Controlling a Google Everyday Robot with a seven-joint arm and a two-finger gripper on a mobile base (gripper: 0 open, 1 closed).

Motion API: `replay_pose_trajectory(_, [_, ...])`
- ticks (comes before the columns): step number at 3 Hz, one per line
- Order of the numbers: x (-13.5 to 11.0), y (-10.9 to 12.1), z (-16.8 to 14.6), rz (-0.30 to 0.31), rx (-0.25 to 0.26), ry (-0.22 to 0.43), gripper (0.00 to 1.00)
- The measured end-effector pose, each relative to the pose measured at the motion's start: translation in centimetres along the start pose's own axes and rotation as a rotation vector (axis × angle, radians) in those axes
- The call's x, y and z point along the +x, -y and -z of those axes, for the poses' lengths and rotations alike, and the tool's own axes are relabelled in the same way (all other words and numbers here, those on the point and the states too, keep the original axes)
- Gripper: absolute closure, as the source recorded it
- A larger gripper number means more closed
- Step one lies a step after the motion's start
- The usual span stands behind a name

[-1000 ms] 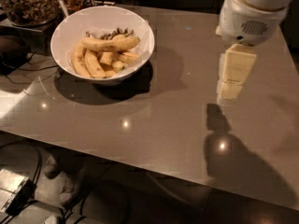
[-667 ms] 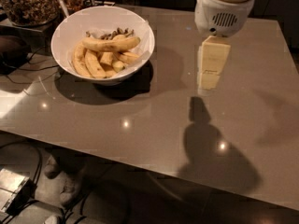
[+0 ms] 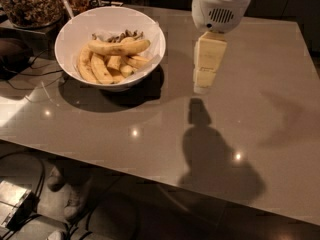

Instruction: Pick banana from white bowl

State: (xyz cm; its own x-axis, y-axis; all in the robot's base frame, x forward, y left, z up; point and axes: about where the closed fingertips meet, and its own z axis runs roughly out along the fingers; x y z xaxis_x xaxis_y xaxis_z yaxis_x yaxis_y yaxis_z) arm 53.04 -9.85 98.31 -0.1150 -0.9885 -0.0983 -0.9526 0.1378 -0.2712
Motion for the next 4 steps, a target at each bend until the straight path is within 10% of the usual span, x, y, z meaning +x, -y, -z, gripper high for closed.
replay_pose_trajectory(2, [-9.9,4.9,-2.4,0.121,-0.012,0.013,0.00])
replay_pose_trajectory(4, [-13.8,6.4,-2.9,0.132,0.031,0.081,0.00])
